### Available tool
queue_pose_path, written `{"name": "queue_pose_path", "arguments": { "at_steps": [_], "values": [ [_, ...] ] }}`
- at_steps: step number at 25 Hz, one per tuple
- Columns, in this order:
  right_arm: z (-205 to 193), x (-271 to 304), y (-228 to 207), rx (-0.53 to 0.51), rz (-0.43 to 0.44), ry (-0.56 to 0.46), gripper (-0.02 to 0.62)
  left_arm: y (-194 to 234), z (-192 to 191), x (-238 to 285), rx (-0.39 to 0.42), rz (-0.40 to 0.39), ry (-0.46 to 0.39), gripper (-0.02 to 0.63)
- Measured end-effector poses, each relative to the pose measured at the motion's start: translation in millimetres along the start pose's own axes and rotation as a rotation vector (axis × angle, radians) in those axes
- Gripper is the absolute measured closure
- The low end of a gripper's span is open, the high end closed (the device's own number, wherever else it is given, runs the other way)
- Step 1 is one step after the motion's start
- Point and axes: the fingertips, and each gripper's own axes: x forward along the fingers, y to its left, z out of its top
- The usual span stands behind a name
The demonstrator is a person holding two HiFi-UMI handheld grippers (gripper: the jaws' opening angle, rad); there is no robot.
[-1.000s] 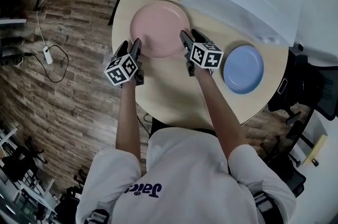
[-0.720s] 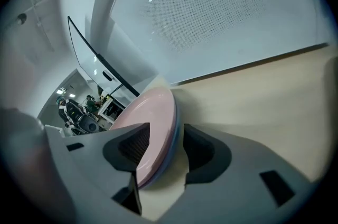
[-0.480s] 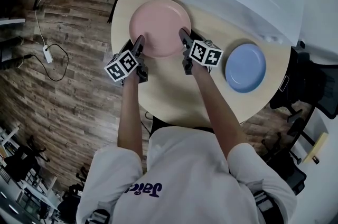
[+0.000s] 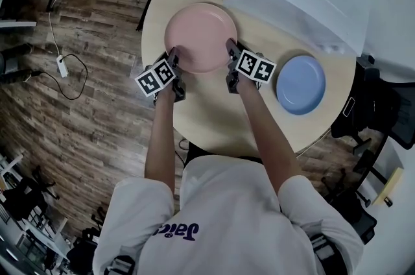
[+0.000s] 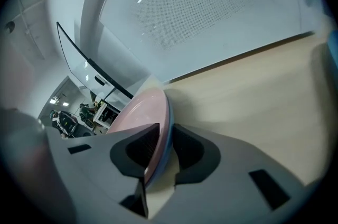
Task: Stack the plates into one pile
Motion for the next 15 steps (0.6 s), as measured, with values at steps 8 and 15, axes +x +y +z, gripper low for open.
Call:
{"name": "queue_pose_path", "arguments": {
  "at_steps": [8, 15],
  "values": [
    [-8, -39, -3, 0.032, -0.019, -0.040, 0.509, -18, -22, -26, -0.003, -0.008, 0.010, 0.508],
    [-5, -94, -15, -0.003, -0.051, -0.094, 0.509, -55, -48, -43, 0.027, -0.050, 0.021, 0.508]
  ]
}}
